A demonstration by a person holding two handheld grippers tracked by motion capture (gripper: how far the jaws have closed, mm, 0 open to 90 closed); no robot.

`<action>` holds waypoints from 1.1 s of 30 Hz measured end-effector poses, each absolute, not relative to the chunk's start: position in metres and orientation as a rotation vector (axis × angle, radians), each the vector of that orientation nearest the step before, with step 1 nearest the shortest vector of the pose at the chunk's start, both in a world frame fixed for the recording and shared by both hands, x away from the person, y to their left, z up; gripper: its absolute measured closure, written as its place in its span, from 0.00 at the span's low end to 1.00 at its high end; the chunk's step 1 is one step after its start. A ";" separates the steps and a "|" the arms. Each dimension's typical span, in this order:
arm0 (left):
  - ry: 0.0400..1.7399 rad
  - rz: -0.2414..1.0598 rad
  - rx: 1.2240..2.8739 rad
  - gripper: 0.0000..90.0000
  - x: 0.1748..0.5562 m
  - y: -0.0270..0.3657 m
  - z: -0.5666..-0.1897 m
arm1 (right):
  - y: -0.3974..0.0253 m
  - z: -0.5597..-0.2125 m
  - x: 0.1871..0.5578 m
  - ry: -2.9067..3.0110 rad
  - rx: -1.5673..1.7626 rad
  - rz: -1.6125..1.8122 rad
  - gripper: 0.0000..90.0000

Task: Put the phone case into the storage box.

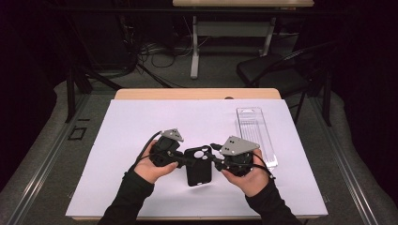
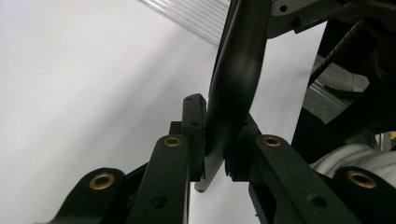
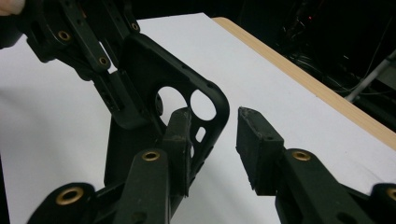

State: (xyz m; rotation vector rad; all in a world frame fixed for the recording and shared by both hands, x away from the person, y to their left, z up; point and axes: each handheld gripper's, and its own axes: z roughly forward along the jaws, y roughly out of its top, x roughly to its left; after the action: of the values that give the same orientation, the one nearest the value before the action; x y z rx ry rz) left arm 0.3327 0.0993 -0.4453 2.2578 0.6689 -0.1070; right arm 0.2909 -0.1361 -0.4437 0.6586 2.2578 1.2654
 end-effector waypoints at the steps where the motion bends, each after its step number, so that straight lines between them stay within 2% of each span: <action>1: 0.668 -0.109 2.257 0.90 0.333 0.099 -0.445 | -0.136 -0.444 0.291 2.258 0.665 1.272 0.74; 26: 0.682 -0.106 2.258 0.90 0.329 0.094 -0.448 | -0.142 -0.446 0.291 2.219 0.831 1.388 0.91; 33: 0.689 -0.108 2.253 0.90 0.328 0.092 -0.449 | -0.142 -0.447 0.289 2.208 0.852 1.380 0.92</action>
State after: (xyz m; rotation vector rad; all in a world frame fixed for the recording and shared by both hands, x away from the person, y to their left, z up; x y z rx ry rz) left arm 0.3285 0.0925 -0.4492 2.2529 0.6885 -0.1080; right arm 0.2894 -0.1420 -0.4467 0.8524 2.2078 1.3800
